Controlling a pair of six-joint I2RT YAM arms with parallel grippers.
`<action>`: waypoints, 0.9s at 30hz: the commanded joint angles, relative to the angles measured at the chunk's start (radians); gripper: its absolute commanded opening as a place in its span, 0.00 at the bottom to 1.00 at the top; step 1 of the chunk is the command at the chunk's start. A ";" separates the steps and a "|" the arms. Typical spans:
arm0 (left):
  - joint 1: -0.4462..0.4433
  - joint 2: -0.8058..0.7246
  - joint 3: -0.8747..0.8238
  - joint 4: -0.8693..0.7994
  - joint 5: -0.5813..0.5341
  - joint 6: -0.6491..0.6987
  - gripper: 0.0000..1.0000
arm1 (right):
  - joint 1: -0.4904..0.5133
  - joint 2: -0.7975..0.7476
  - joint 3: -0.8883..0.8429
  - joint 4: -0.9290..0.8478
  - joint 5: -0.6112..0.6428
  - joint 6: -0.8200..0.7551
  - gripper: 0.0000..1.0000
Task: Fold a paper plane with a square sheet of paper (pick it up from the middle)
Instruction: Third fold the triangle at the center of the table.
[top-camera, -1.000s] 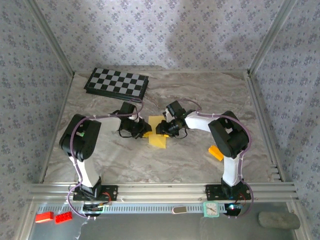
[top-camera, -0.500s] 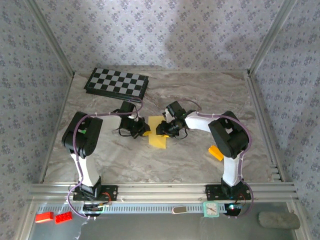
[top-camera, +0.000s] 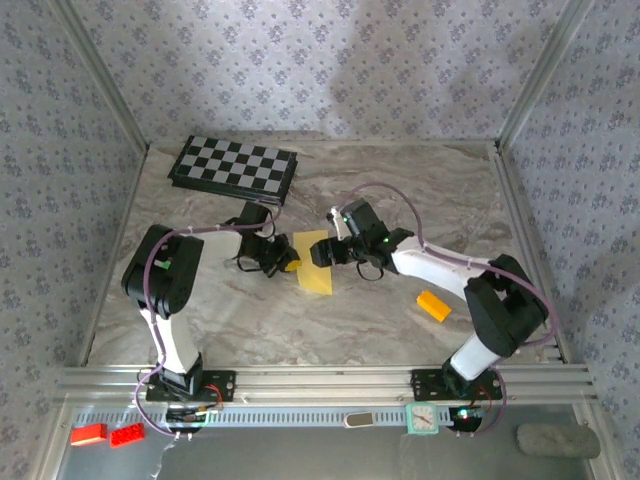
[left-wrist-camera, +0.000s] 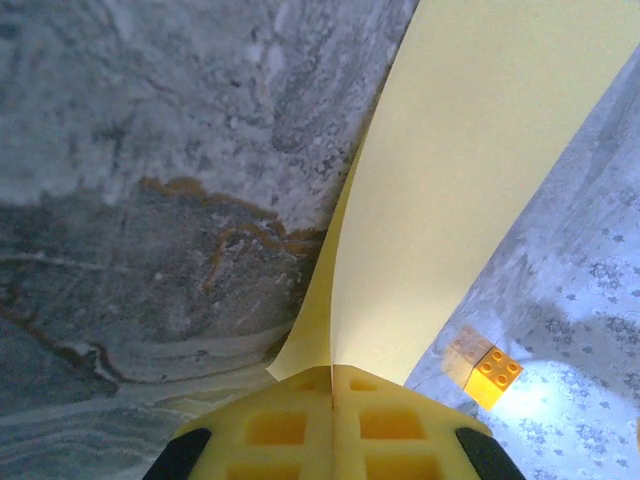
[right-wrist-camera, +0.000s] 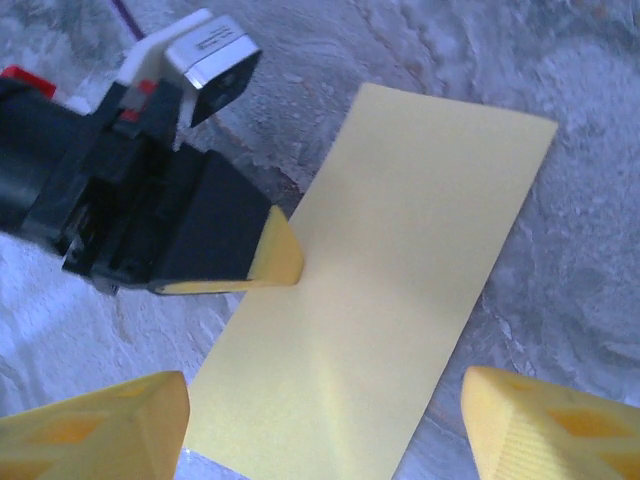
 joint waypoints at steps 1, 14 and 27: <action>0.001 -0.031 0.015 -0.025 -0.016 -0.046 0.00 | 0.045 -0.038 -0.053 0.073 0.097 -0.167 0.77; -0.002 -0.013 0.022 -0.034 -0.016 -0.072 0.00 | 0.211 -0.002 -0.189 0.300 0.154 -0.488 0.77; -0.002 -0.009 0.023 -0.045 -0.014 -0.068 0.00 | 0.228 0.101 -0.185 0.374 0.205 -0.546 0.68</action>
